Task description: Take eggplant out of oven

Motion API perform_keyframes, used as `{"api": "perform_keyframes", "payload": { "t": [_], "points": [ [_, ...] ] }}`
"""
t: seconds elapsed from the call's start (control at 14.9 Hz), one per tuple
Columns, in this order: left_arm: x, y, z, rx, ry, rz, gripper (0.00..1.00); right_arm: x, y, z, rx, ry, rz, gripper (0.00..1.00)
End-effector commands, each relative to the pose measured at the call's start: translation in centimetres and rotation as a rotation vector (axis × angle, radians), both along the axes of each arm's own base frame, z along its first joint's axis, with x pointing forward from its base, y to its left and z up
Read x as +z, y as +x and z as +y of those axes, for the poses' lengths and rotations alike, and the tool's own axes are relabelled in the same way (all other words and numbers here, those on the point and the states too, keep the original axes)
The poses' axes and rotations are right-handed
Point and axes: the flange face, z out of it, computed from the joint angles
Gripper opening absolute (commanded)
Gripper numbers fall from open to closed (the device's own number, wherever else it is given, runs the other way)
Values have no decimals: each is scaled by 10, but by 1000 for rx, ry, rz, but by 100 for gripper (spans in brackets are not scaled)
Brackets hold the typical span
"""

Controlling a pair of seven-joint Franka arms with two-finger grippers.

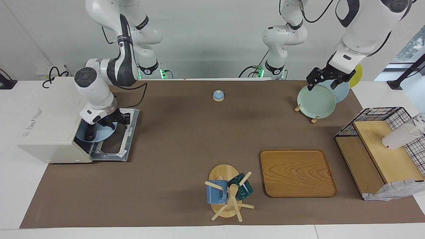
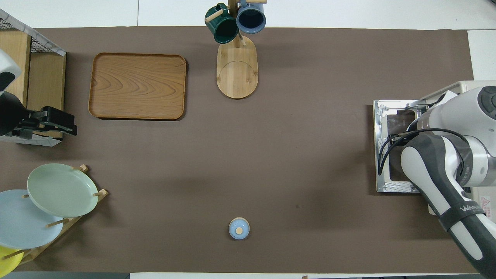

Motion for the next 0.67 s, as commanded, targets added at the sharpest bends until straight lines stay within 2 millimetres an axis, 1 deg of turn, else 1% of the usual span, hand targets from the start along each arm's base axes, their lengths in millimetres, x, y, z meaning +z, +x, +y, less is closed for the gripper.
{"api": "perform_keyframes", "payload": {
  "t": [0.0, 0.07, 0.27, 0.4, 0.47, 0.6],
  "points": [
    [1, -1, 4, -3, -8, -4, 100, 5, -10, -15, 64, -1, -13, 0],
    [1, -1, 4, -3, -8, -6, 100, 5, -9, -13, 74, -1, -15, 0],
    [1, -1, 4, -3, -8, -4, 100, 9, -5, 1, 97, -3, -15, 0],
    [1, -1, 5, -2, -8, -4, 100, 19, 3, 39, 163, -12, -12, 0],
    [1, -1, 4, -3, -8, -4, 100, 29, 7, 66, 176, -32, -12, 0],
    [0, -1, 5, -2, -7, 0, 100, 40, 11, 108, 149, -99, -16, 0]
  ]
}}
